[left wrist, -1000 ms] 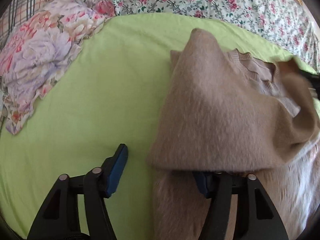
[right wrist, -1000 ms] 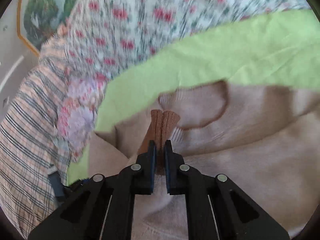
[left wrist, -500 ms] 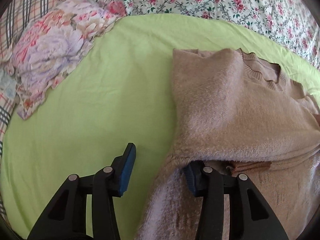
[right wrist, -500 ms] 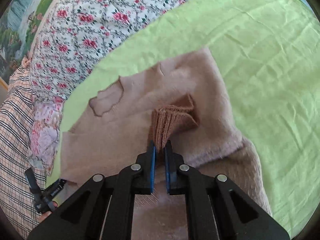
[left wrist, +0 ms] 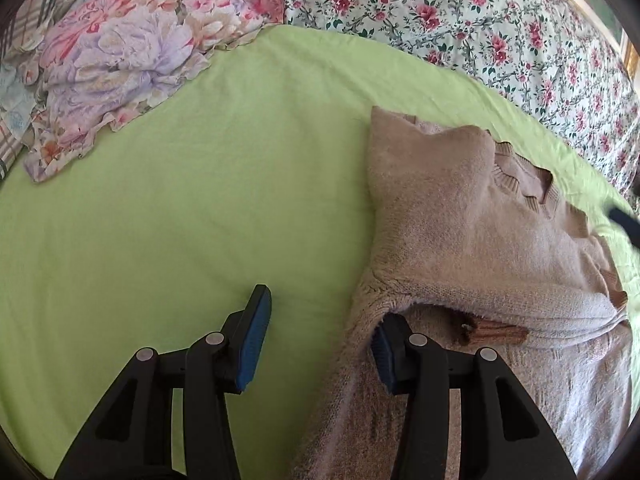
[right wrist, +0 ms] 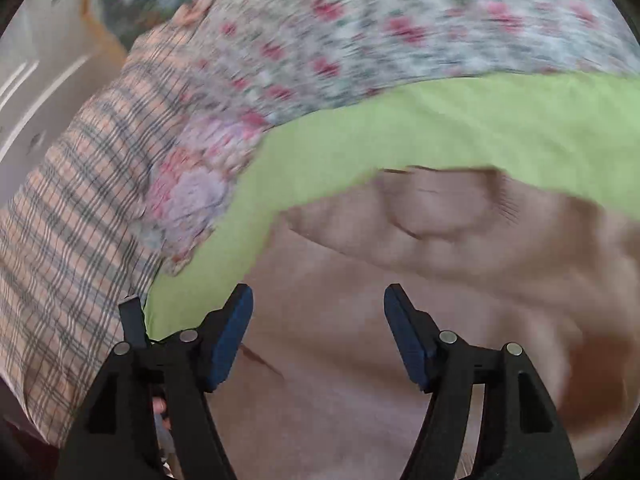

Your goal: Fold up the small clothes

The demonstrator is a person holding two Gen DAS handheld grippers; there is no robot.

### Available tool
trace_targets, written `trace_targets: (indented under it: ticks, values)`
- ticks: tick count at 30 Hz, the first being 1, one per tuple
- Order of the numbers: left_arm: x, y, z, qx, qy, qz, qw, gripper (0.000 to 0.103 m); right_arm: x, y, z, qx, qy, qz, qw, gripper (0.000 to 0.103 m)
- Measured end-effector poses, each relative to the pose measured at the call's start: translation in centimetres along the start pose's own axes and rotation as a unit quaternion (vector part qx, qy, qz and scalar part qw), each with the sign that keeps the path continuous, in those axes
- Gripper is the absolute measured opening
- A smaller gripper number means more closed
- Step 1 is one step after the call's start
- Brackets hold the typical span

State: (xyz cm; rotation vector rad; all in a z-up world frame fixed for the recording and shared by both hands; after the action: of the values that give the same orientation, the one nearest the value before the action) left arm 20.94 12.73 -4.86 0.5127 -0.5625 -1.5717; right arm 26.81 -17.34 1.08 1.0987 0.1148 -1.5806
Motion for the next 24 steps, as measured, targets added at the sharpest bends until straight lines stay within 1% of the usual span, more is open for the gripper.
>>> trace_targets:
  ticks: [2, 3, 4, 5, 6, 7, 8, 9, 10, 11, 13, 14, 15, 17, 18, 20, 23, 24]
  values:
    - [-0.2, -0.1, 0.0, 0.004, -0.008, 0.006, 0.9999, 0.049, -1.1, 2.4, -4.8, -0.057, 0.036, 0.010, 0.998, 0.069]
    - [-0.4, -0.1, 0.0, 0.006, -0.013, 0.009, 0.9999, 0.049, -1.5, 3.1, -6.6, -0.074, 0.036, 0.016, 0.997, 0.069]
    - [-0.5, -0.2, 0.0, 0.009, -0.019, 0.014, 0.9997, 0.049, -1.7, 3.9, -8.5, -0.094, 0.028, 0.023, 0.995, 0.069]
    - [-0.7, -0.2, 0.0, 0.011, -0.024, 0.019, 0.9995, 0.049, -1.7, 4.3, -10.7, -0.133, 0.024, 0.028, 0.990, 0.069]
    - [-0.8, -0.3, 0.0, 0.014, -0.029, 0.023, 0.9992, 0.049, -1.5, 4.5, -13.1, -0.187, 0.022, 0.023, 0.982, 0.069]
    - [-0.9, -0.3, 0.0, 0.016, -0.033, 0.026, 0.9990, 0.049, -1.4, 4.4, -14.7, -0.222, 0.022, 0.018, 0.975, 0.069]
    - [-1.0, -0.3, 0.0, 0.018, -0.036, 0.027, 0.9988, 0.049, -1.5, 4.1, -16.5, -0.267, 0.047, 0.008, 0.963, 0.069]
    - [-1.0, -0.3, -0.1, 0.019, -0.038, 0.029, 0.9986, 0.049, -1.8, 3.6, -17.3, -0.291, 0.075, -0.001, 0.954, 0.069]
    - [-1.0, -0.3, -0.1, 0.021, -0.040, 0.031, 0.9985, 0.049, -2.3, 3.3, -18.1, -0.308, 0.107, -0.007, 0.945, 0.069]
    - [-1.1, -0.3, -0.1, 0.023, -0.042, 0.034, 0.9983, 0.049, -3.0, 3.2, -18.9, -0.314, 0.132, -0.008, 0.940, 0.069]
    - [-1.2, -0.4, -0.1, 0.027, -0.047, 0.039, 0.9978, 0.049, -4.1, 3.3, -20.4, -0.308, 0.172, -0.022, 0.935, 0.069]
    - [-1.3, -0.4, -0.1, 0.029, -0.050, 0.043, 0.9974, 0.049, -4.6, 3.5, -21.2, -0.297, 0.182, -0.033, 0.937, 0.069]
    - [-1.5, -0.4, -0.1, 0.031, -0.053, 0.047, 0.9970, 0.049, -4.6, 3.7, -21.8, -0.282, 0.182, -0.048, 0.941, 0.069]
    - [-2.1, -0.6, 0.0, 0.033, -0.059, 0.064, 0.9957, 0.046, -3.8, 4.0, -22.8, -0.241, 0.157, -0.084, 0.954, 0.069]
    - [-2.4, -0.6, 0.0, 0.034, -0.067, 0.072, 0.9946, 0.046, -3.3, 4.2, -22.8, -0.225, 0.146, -0.097, 0.959, 0.069]
    - [-2.4, -0.6, 0.2, 0.032, -0.069, 0.074, 0.9944, 0.046, -2.3, 4.8, -21.6, -0.197, 0.143, -0.113, 0.963, 0.067]
    - [-1.9, -0.7, 1.2, 0.021, -0.059, 0.057, 0.9964, 0.046, -1.7, 5.4, -18.0, -0.143, 0.107, -0.098, 0.979, 0.068]
    - [-1.7, -0.8, 1.7, 0.019, -0.061, 0.050, 0.9967, 0.045, -1.2, 5.4, -16.1, -0.124, 0.101, -0.094, 0.983, 0.068]
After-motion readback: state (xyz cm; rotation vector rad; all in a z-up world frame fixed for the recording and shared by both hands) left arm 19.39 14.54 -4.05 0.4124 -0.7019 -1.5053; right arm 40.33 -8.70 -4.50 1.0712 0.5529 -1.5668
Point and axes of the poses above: each gripper's, at about its wrist camera, not at the fingertips, and z roughly against the way its jaws point, x to its right, y to its top, the point moved 2 cm from there along -z, roughly the way its jaws point, and after that the axes turned 13 degrees about -z, right-handed, at the moved point
